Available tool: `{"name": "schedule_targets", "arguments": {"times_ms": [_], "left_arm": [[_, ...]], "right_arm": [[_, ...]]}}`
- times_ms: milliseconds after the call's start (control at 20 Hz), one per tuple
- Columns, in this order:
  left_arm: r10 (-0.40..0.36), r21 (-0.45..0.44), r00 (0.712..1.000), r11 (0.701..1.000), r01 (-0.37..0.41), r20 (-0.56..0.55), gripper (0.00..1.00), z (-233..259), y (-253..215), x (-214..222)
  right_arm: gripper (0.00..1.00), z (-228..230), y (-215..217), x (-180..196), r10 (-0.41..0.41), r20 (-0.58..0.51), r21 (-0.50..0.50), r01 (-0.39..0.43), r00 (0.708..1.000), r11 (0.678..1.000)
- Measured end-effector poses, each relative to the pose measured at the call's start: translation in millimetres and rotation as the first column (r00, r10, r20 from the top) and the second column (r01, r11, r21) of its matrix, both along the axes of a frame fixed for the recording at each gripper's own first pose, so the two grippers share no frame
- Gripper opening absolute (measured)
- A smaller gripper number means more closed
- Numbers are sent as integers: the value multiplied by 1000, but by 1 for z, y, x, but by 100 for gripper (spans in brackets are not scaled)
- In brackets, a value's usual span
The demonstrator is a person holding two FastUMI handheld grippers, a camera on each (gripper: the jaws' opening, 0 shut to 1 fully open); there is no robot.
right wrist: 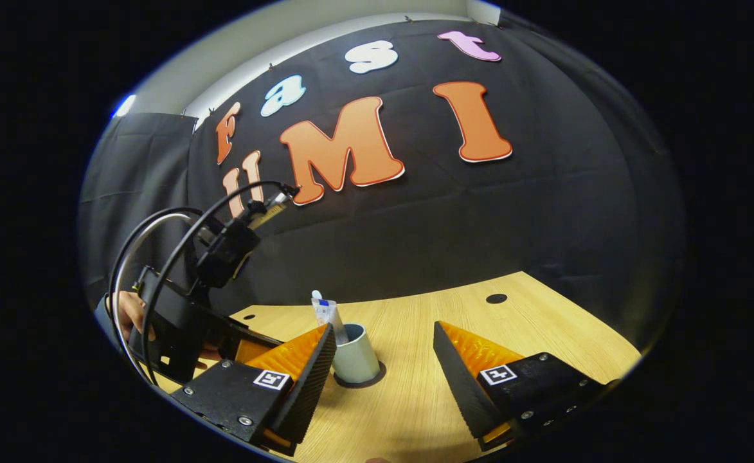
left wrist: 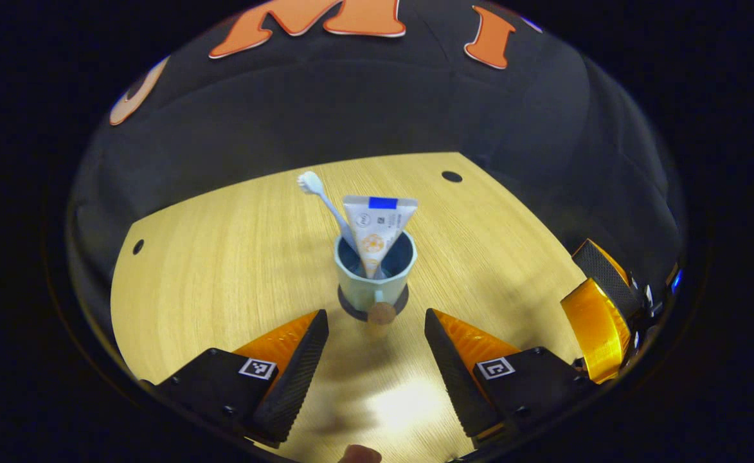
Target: Put the toothbrush and toothpaste on the desktop into the cup, then pick up the cup and place it on the coaster on the desktop.
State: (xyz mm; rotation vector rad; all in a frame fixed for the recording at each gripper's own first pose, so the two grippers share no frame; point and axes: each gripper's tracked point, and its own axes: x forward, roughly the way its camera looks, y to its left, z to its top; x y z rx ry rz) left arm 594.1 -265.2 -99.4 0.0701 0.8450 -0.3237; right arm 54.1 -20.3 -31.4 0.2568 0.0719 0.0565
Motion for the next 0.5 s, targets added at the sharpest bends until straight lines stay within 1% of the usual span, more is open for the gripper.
{"name": "schedule_targets", "arguments": {"times_ms": [100, 250, 400, 450, 500], "left_arm": [[39, -7, 996, 999, -39, 86, 99, 7, 6, -3], [103, -34, 970, 995, -98, 218, 98, 12, 3, -4], [151, -34, 922, 988, -149, 356, 98, 14, 5, -3], [157, -24, 900, 987, -161, 407, 98, 16, 5, -1], [159, -15, 871, 985, -172, 465, 98, 18, 6, 1]], "right_arm": [[92, 3, 8, 0, -8, 6, -35, 8, 1000, 999], [92, 12, 21, -4, -18, 22, -78, 20, 1000, 997], [92, 29, 35, -5, -19, 69, -128, 28, 997, 991], [92, 34, 42, -6, -11, 81, -143, 22, 997, 990], [92, 39, 48, -6, -1, 93, -151, 15, 996, 988]]}}
